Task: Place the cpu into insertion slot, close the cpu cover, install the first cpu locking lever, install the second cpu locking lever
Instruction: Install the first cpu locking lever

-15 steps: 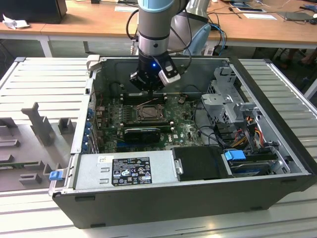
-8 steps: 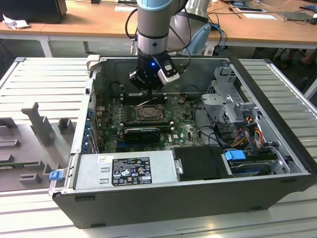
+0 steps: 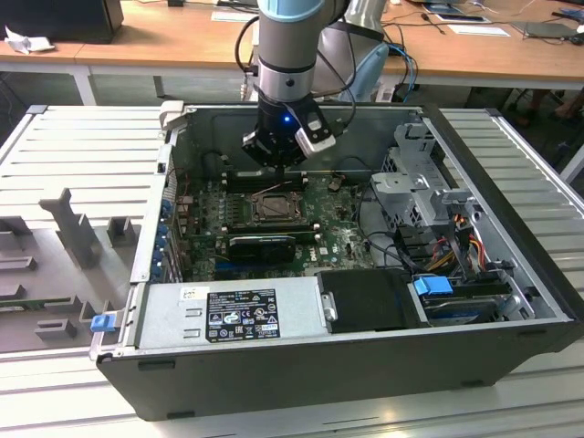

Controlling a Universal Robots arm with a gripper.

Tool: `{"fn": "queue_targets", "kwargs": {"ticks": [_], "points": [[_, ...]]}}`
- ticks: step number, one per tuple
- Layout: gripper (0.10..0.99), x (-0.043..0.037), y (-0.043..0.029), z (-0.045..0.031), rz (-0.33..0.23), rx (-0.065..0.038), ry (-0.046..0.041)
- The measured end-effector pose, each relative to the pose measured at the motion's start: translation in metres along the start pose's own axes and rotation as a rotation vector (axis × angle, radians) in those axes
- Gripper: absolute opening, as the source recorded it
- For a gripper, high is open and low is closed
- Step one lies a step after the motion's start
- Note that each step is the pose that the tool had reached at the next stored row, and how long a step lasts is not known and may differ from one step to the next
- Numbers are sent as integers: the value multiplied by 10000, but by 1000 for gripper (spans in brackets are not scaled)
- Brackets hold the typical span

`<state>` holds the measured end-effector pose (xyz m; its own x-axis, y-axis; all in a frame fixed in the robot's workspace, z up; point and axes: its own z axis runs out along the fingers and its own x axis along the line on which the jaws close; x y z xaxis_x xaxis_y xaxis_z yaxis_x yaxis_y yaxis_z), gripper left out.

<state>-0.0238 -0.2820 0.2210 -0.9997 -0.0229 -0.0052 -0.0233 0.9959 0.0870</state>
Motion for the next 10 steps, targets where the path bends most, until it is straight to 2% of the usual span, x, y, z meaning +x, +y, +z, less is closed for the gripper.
{"fn": "queue_targets", "kwargs": {"ticks": [10], "points": [[106,-58,-9,91,6,0,-1]]}}
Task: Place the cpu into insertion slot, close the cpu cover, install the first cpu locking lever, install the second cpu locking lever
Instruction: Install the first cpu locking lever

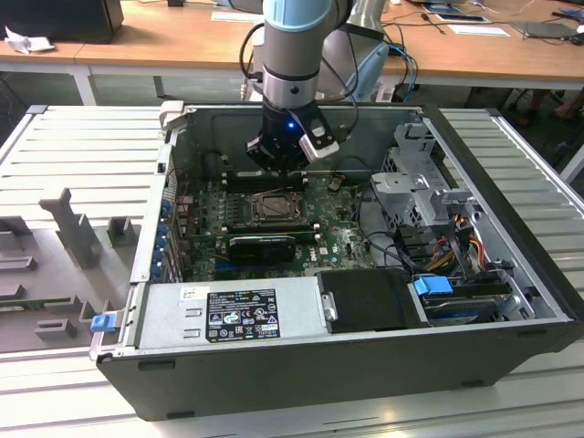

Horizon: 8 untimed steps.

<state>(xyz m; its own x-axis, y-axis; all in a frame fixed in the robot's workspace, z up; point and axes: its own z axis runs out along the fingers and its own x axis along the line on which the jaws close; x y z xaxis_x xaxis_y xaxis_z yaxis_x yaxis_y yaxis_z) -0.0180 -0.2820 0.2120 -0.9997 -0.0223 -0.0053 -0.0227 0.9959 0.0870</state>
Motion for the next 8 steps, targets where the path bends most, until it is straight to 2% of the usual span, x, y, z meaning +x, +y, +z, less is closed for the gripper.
{"fn": "queue_targets", "kwargs": {"ticks": [8], "points": [[106,-8,-7,70,1,2,1]]}}
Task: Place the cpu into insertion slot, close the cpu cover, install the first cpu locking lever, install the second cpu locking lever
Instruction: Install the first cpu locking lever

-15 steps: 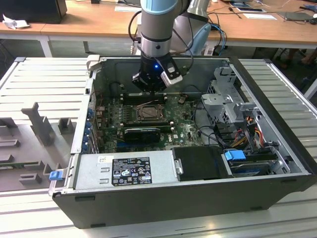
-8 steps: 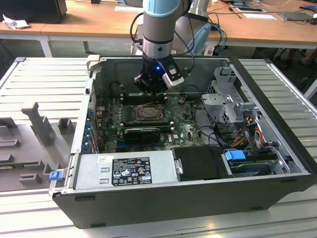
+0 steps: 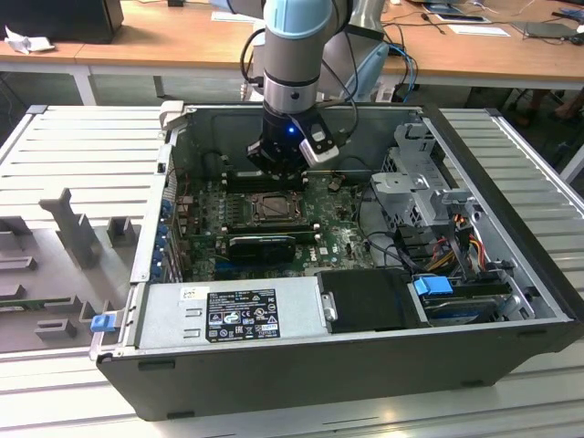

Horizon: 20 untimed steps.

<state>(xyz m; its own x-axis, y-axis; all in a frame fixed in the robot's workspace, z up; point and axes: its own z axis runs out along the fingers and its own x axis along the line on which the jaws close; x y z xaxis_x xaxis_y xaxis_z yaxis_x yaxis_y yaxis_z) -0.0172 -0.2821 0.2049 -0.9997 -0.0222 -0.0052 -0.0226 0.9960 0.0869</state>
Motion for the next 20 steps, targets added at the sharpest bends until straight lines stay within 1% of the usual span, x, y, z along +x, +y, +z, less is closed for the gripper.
{"fn": "queue_targets", "kwargs": {"ticks": [9,13,16,19,20], "points": [[106,-4,-7,25,0,2,-1],[106,-3,-26,49,0,7,4],[106,-4,-36,62,0,-29,1],[106,-3,-37,59,2,-76,1],[106,-5,-32,41,0,-102,-10]]}}
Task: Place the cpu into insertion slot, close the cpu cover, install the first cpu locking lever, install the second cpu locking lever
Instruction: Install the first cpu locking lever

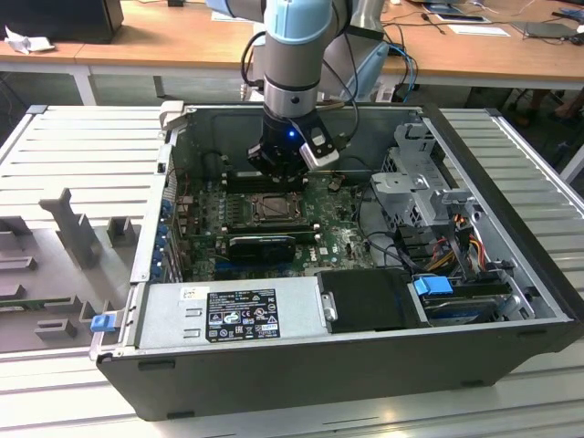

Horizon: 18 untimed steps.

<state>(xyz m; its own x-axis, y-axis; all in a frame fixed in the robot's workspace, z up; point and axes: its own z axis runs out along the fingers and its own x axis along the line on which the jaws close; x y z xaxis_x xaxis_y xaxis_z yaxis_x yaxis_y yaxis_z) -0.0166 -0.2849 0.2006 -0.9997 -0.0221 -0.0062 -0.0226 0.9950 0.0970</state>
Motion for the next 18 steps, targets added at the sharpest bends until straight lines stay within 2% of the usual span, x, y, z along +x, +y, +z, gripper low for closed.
{"fn": "queue_targets", "kwargs": {"ticks": [3,4,7,13,18], "points": [[106,0,9,-108,-1,11,5],[106,0,14,-167,-2,16,7],[106,15,22,-241,0,15,7],[106,57,17,-239,-5,15,7],[106,58,7,-198,-12,15,6]]}}
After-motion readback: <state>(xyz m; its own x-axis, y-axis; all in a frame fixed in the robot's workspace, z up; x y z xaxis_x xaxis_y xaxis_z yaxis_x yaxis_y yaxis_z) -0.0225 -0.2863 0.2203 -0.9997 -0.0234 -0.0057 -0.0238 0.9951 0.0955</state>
